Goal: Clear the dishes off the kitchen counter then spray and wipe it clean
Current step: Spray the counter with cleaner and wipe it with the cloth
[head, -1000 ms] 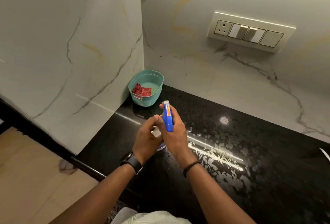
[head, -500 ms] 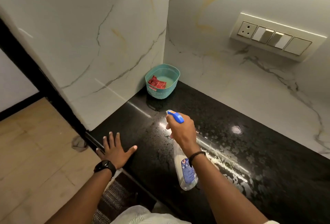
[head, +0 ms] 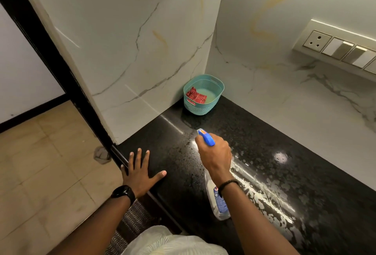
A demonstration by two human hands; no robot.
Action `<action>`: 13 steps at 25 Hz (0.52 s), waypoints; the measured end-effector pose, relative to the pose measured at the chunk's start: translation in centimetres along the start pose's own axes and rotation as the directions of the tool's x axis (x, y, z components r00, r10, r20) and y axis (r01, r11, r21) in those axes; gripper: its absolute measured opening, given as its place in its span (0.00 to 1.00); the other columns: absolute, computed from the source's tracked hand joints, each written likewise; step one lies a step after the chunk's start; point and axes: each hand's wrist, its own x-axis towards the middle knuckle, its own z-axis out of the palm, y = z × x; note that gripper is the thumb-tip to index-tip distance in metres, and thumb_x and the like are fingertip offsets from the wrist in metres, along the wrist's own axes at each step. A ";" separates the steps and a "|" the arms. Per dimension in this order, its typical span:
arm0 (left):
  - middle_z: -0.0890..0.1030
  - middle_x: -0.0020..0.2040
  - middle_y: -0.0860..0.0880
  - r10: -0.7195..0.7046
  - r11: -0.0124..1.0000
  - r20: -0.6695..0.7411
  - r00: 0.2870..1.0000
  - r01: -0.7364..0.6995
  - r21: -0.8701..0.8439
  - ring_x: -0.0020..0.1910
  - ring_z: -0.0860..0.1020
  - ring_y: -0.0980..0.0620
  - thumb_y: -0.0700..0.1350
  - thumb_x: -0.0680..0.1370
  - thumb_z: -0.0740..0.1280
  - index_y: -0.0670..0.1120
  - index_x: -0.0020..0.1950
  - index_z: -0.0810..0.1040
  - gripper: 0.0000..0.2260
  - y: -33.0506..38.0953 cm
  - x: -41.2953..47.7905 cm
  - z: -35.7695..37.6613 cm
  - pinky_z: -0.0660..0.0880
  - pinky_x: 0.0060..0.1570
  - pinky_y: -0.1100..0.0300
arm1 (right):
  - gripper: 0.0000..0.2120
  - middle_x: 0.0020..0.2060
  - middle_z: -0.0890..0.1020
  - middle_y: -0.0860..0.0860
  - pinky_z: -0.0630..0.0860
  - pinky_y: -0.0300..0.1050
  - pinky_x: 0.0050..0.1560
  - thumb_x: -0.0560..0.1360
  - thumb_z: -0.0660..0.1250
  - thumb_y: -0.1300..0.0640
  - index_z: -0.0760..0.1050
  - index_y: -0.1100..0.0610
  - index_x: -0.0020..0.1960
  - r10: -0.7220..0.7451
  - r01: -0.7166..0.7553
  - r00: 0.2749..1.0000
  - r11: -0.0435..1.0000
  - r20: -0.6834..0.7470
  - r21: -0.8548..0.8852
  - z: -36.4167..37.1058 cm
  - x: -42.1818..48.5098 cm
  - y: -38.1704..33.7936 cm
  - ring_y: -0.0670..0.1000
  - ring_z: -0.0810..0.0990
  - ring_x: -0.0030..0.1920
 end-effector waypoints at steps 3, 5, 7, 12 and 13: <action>0.29 0.80 0.51 -0.003 1.000 -0.007 1.000 0.003 0.031 0.78 0.29 0.46 0.83 0.67 0.47 0.56 0.81 0.34 0.52 0.0 0.0 0.0 0.39 0.76 0.33 | 0.21 0.24 0.68 0.47 0.64 0.45 0.29 0.76 0.65 0.46 0.65 0.52 0.28 -0.011 0.012 1.000 0.999 0.007 -0.037 -0.1 0.2 0.1 0.48 0.64 0.26; 0.29 0.80 0.50 -0.003 0.999 -0.009 1.000 0.003 0.053 0.79 0.30 0.45 0.83 0.67 0.47 0.56 0.81 0.33 0.52 0.0 0.1 0.0 0.38 0.76 0.34 | 0.20 0.24 0.70 0.47 0.64 0.45 0.29 0.76 0.64 0.45 0.67 0.53 0.30 -0.011 0.012 1.000 0.998 0.016 -0.065 -0.2 0.2 0.5 0.48 0.65 0.27; 0.31 0.80 0.49 0.004 0.996 -0.013 1.000 -0.003 0.087 0.79 0.31 0.43 0.83 0.68 0.47 0.55 0.81 0.34 0.52 0.2 -0.1 -0.2 0.37 0.76 0.37 | 0.20 0.24 0.70 0.48 0.64 0.45 0.30 0.74 0.63 0.43 0.68 0.55 0.30 -0.013 0.018 0.999 0.994 0.039 -0.110 -0.4 0.1 1.2 0.48 0.65 0.27; 0.46 0.83 0.44 0.012 0.997 0.009 1.000 -0.012 0.075 0.82 0.45 0.39 0.72 0.78 0.50 0.50 0.84 0.49 0.40 1.6 -0.4 -3.0 0.49 0.78 0.43 | 0.20 0.26 0.75 0.48 0.67 0.46 0.31 0.76 0.64 0.44 0.70 0.56 0.32 -0.051 0.061 0.995 0.992 0.090 -0.115 -0.9 -0.8 1.7 0.49 0.69 0.27; 0.52 0.83 0.43 0.010 0.999 -0.010 1.000 -0.010 0.042 0.81 0.51 0.39 0.69 0.81 0.50 0.49 0.83 0.52 0.36 1.9 -0.2 -3.9 0.54 0.78 0.43 | 0.20 0.26 0.74 0.48 0.66 0.46 0.31 0.76 0.64 0.44 0.69 0.55 0.31 -0.069 0.082 0.992 0.990 0.104 -0.119 -0.9 -1.2 1.7 0.48 0.68 0.27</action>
